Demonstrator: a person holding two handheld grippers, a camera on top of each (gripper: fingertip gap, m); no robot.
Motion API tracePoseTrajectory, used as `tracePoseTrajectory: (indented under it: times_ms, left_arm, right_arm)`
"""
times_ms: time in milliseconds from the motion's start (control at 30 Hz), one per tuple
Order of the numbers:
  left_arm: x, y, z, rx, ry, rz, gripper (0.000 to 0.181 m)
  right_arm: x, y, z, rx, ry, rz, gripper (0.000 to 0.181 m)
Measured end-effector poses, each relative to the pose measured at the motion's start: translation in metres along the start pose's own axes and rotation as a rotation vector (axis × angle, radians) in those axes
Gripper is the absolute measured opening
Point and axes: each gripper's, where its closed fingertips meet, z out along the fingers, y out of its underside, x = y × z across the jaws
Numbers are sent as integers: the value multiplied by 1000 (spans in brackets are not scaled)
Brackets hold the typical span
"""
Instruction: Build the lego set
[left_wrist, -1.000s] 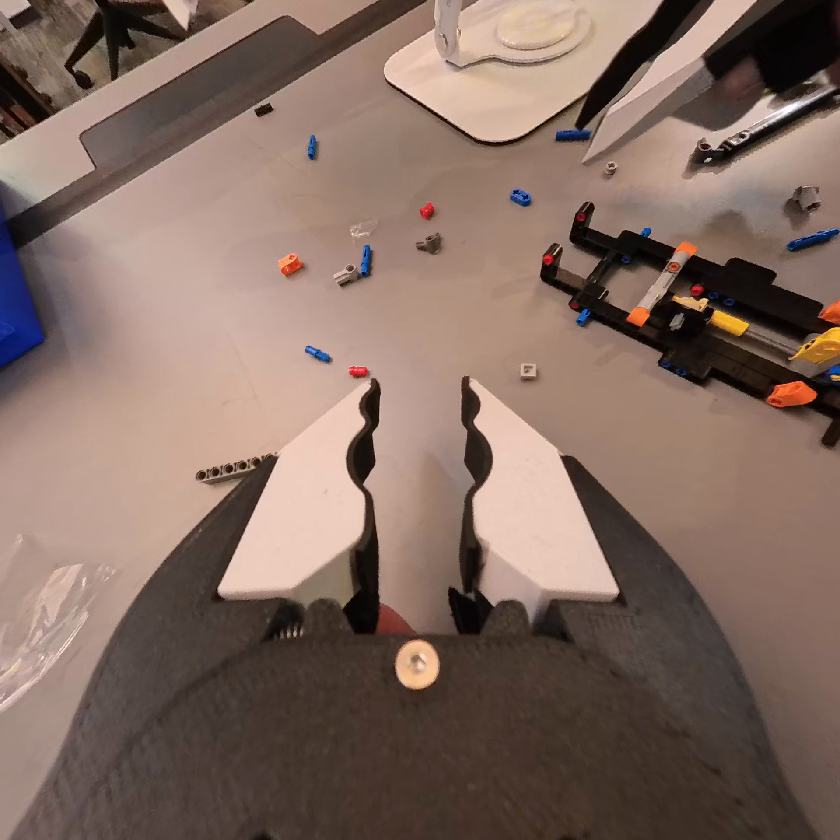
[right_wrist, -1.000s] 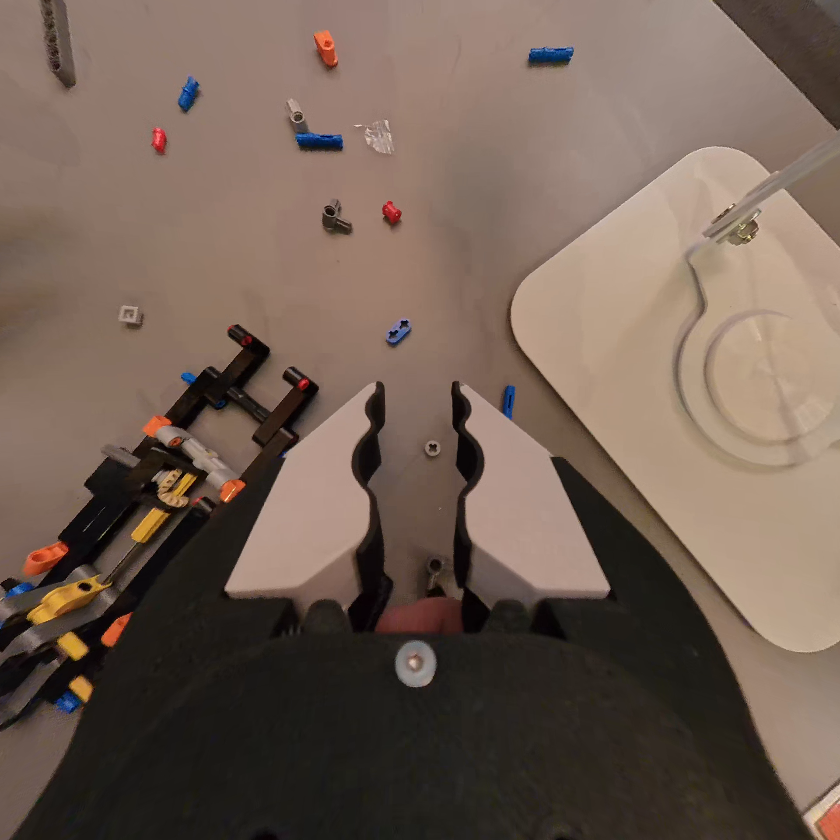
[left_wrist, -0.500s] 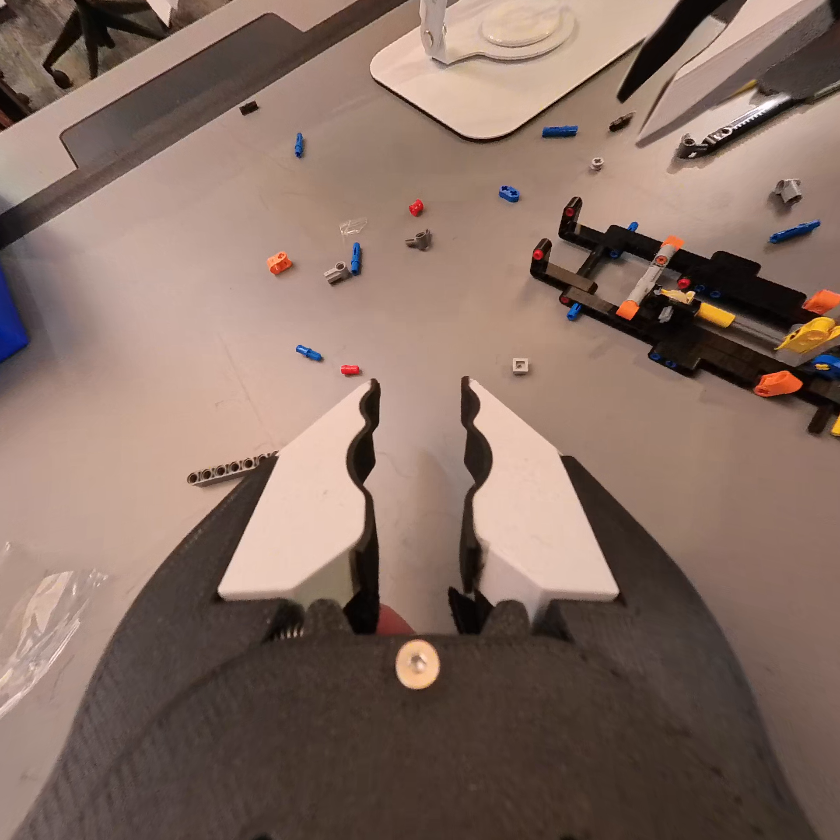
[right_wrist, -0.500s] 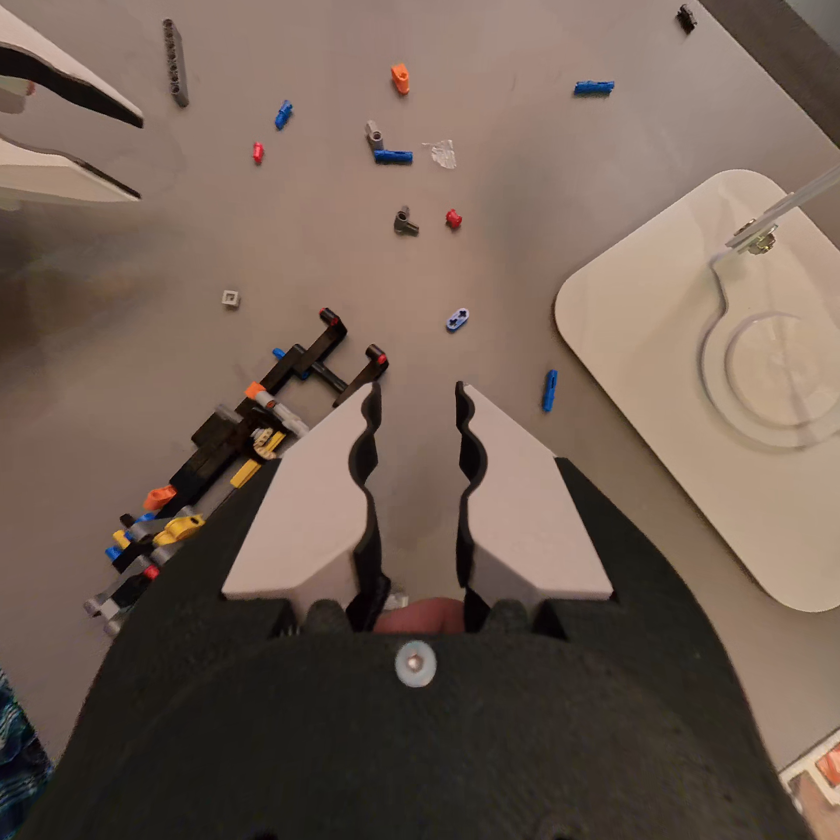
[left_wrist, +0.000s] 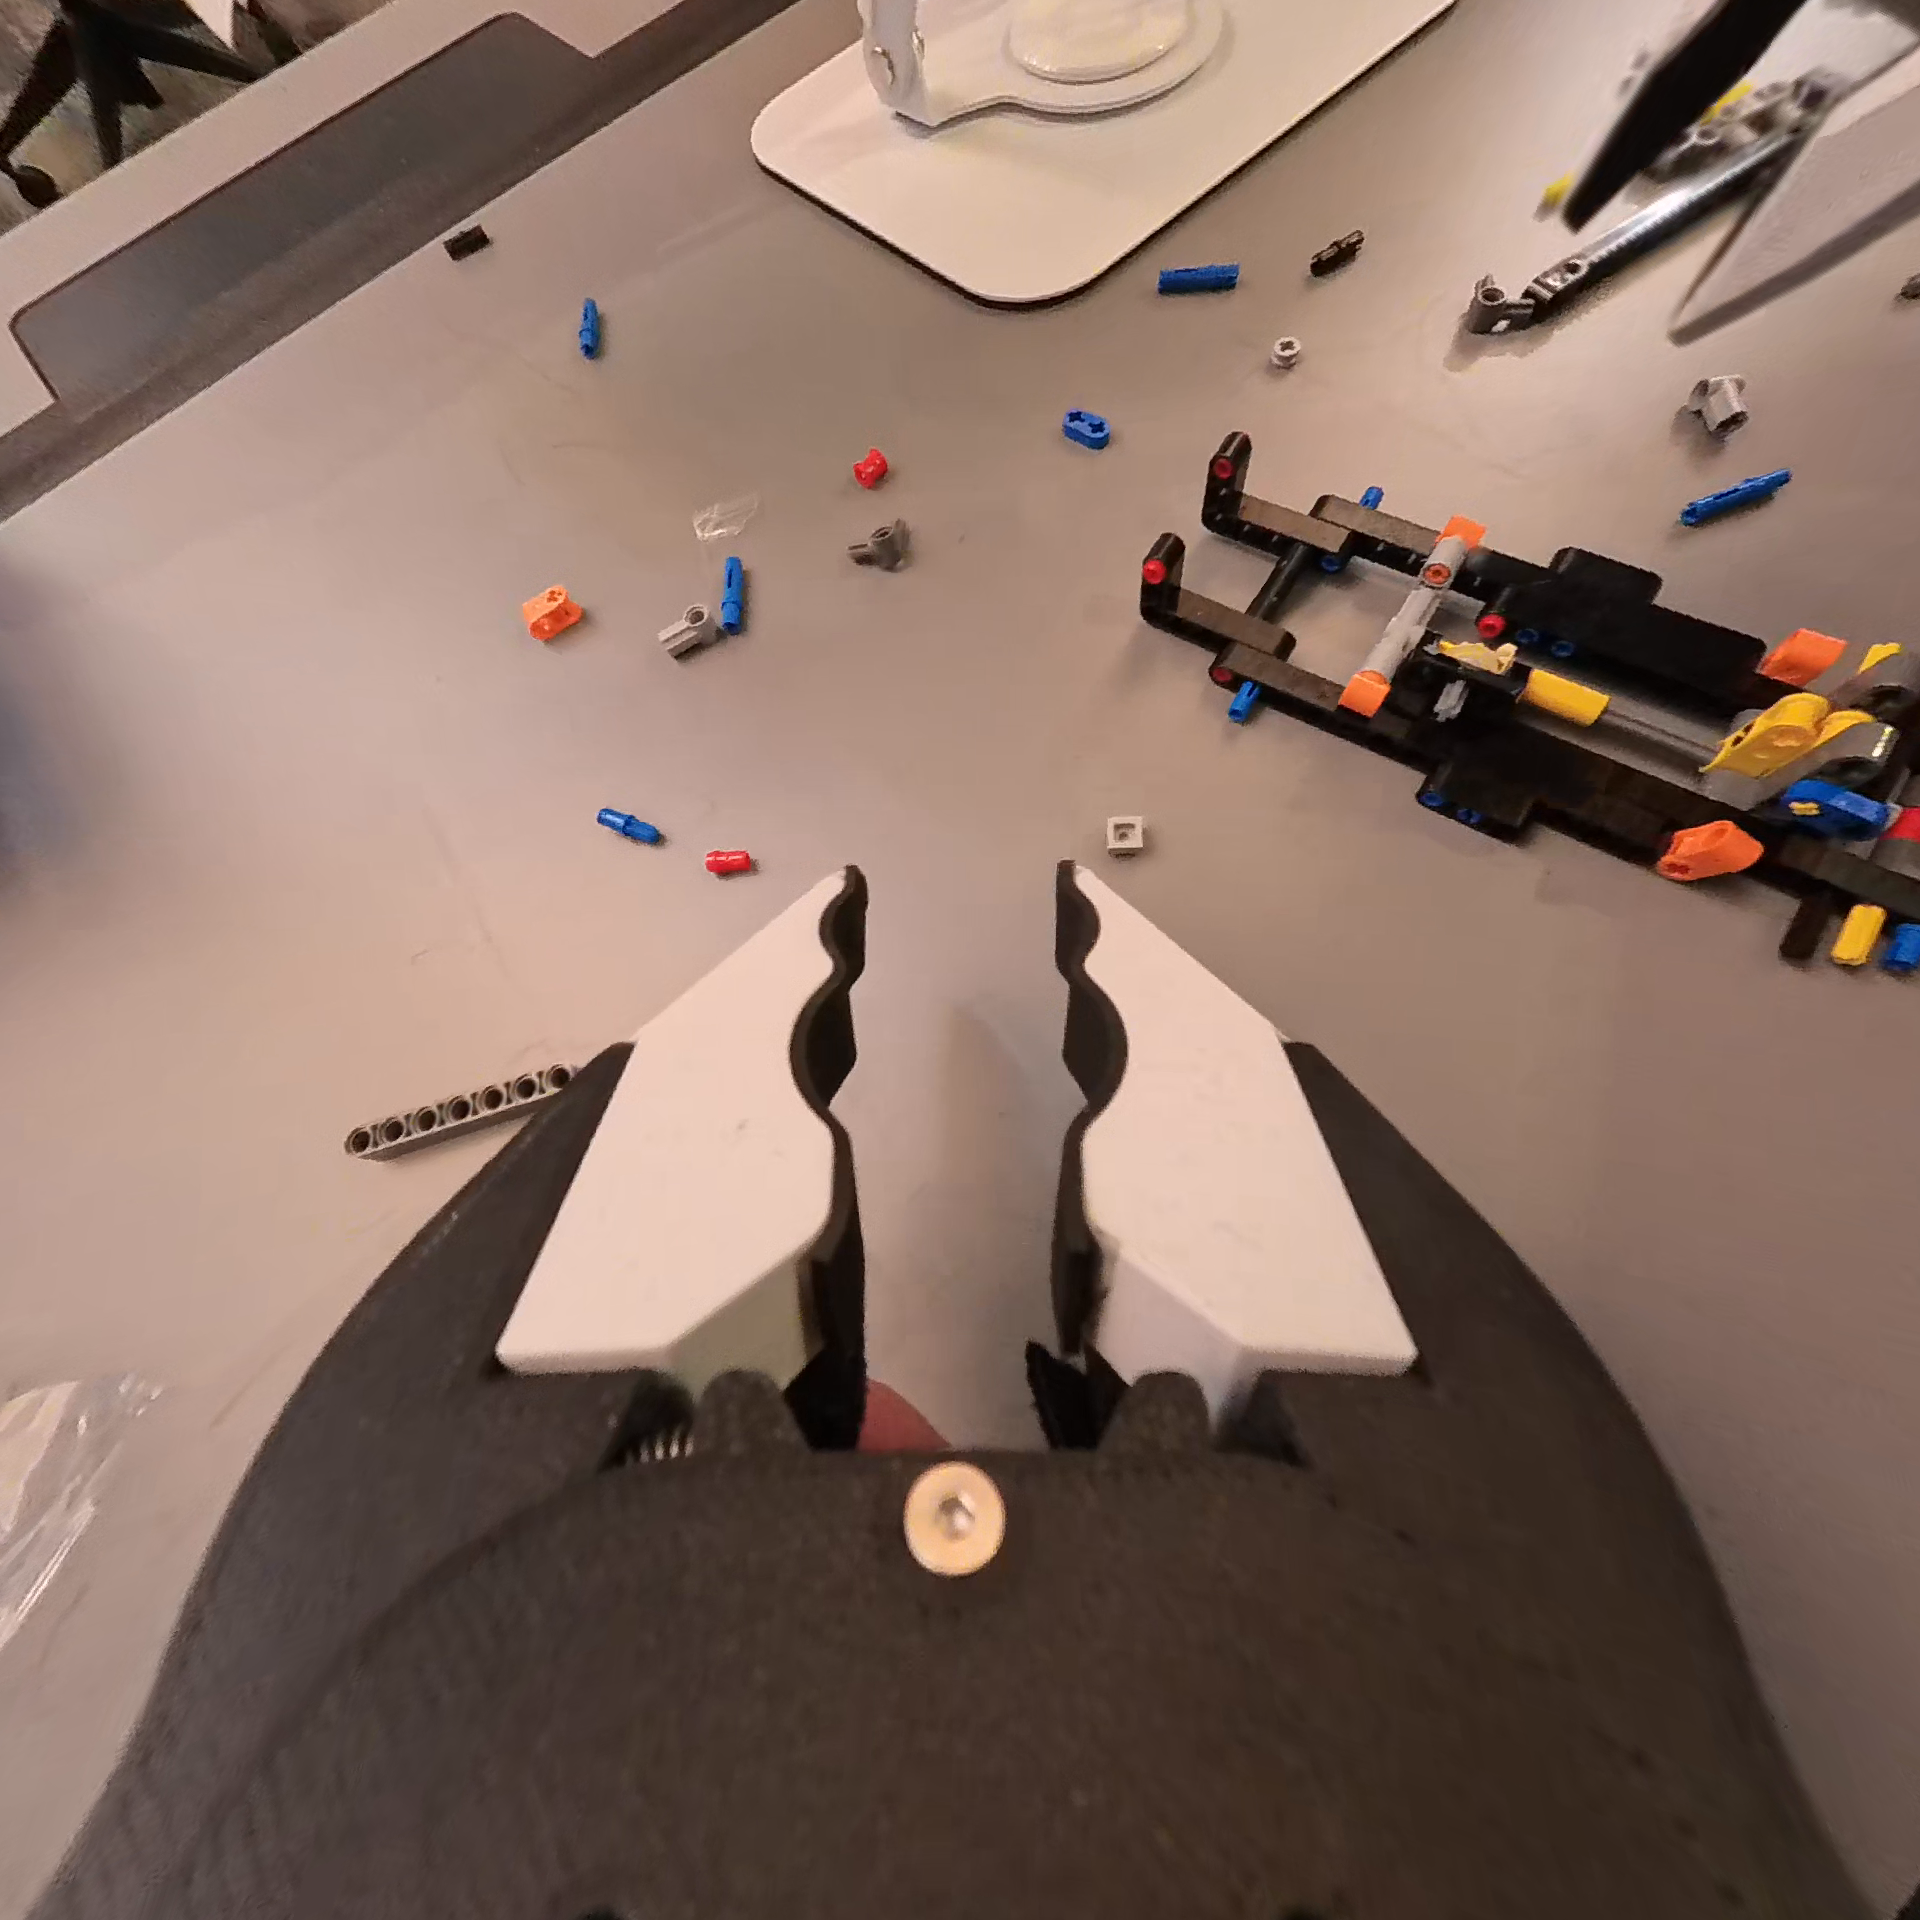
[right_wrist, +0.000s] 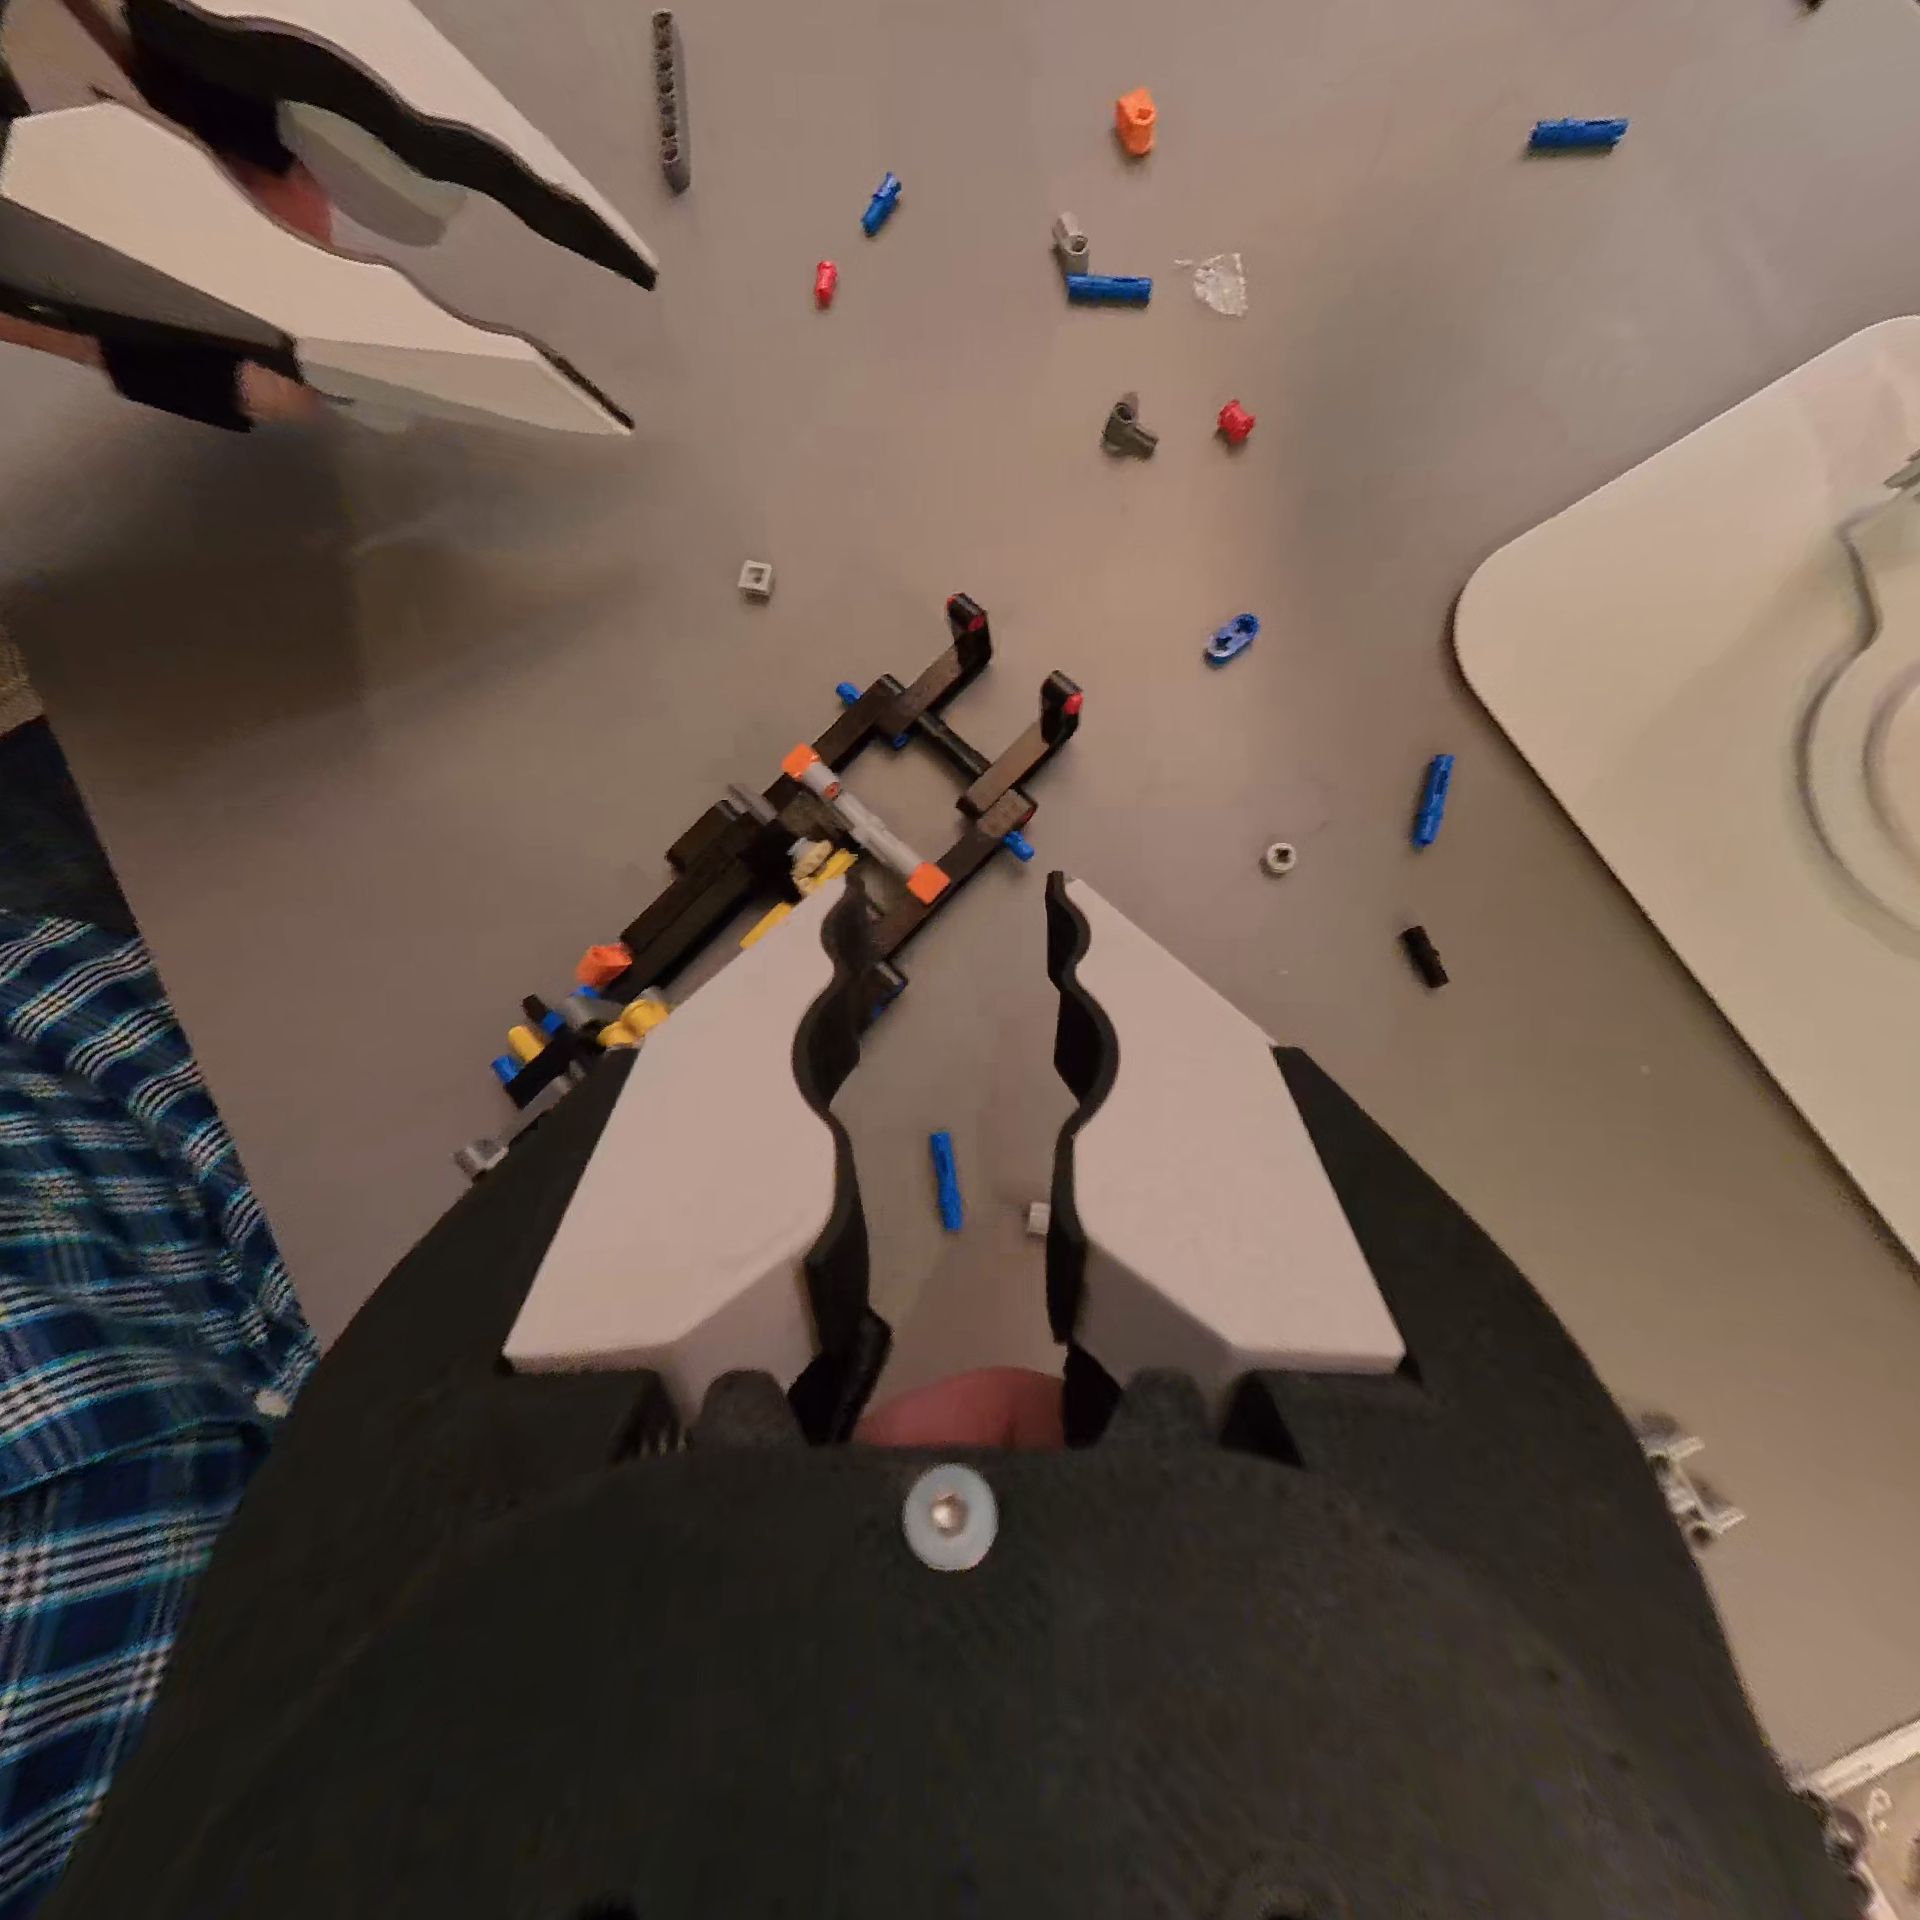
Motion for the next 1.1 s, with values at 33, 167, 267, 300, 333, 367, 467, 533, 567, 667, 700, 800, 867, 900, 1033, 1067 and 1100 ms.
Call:
tracePoseTrajectory:
  times_ms: [33,167,267,300,333,367,467,533,567,667,700,800,867,900,1033,1067,1100]
  left_arm:
    - [0,0,0,0,1,2,35]
    - [2,0,1,-3,7,2,35]
    - [2,0,2,-3,11,5,35]
    - [3,0,2,-3,12,5,35]
    - [3,0,2,-3,12,6,35]
    - [3,0,2,-3,13,6,35]
    - [4,0,2,-4,14,9,35]
    - [4,0,2,-3,15,11,35]
    - [4,0,2,-3,15,12,35]
    - [5,-1,2,-3,14,15,35]
    - [5,-1,1,-2,15,15,35]
    - [5,-1,1,-3,13,23,35]
    - [5,-1,0,-3,11,26,35]
    - [5,-1,-1,-3,10,27,35]
    - [3,0,-2,-2,6,27,35]
    - [2,0,-2,-2,6,26,35]
    - [2,0,-2,-3,6,25,35]
  right_arm:
    - [-5,1,-1,0,-15,-7,32]
    - [-25,13,-4,-19,-58,-33,32]
    - [-37,23,-8,-35,-86,-30,33]
    - [-41,26,-9,-41,-96,-33,33]
    - [-46,30,-10,-49,-106,-40,32]
    - [-51,33,-11,-58,-116,-52,32]
    - [-63,43,-12,-85,-119,-88,33]
    - [-70,48,-10,-96,-116,-116,32]
    - [-71,50,-9,-104,-109,-128,32]
    - [-76,53,-6,-102,-105,-152,29]
    - [-78,53,-5,-101,-107,-158,28]
    - [-79,54,0,-105,-73,-201,26]
    - [-77,57,4,-116,-51,-226,23]
    - [-77,58,6,-121,-45,-240,20]
    - [-77,60,10,-118,-45,-266,13]
    - [-76,61,10,-123,-44,-273,12]
    - [-76,60,11,-121,-43,-284,11]
